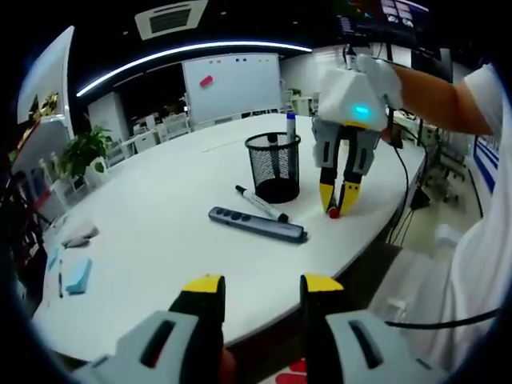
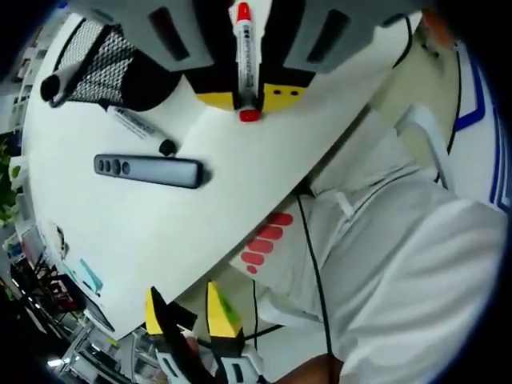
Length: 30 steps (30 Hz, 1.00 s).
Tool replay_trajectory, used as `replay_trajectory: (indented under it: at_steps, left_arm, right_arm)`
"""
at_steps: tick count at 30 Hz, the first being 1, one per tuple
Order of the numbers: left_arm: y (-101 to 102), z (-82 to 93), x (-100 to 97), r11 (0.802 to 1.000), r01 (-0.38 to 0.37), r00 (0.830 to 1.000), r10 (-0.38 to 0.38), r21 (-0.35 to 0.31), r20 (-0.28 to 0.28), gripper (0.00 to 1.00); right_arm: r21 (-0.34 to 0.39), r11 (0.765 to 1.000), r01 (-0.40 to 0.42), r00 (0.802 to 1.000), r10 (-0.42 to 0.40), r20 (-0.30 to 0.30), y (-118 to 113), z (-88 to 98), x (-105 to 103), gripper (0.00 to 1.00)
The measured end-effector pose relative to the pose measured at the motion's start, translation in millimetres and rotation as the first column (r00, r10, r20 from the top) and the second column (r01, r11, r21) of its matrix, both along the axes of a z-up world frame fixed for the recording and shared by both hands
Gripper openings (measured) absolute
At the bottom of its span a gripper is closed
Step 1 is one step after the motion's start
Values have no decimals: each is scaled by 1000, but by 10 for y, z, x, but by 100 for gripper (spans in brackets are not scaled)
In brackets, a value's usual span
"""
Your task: Place the scattered laser pointers and whiteboard markers into the pen holder and stack the scattered paper cups together
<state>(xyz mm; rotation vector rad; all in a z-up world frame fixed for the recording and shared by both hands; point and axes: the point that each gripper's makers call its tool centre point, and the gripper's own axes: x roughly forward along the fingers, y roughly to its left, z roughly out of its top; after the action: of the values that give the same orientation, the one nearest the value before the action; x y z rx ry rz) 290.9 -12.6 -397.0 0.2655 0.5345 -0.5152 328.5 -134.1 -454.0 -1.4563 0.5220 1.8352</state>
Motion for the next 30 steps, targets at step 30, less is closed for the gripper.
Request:
replay_trajectory:
  at_steps: [30]
  left_arm:
    - [-63, 36, 17, 1000, 21, 1000, -21, 11, 5, 38]
  right_arm:
    - [84, 993, 84, 996, -86, 11, -74, 231, 136, 9]
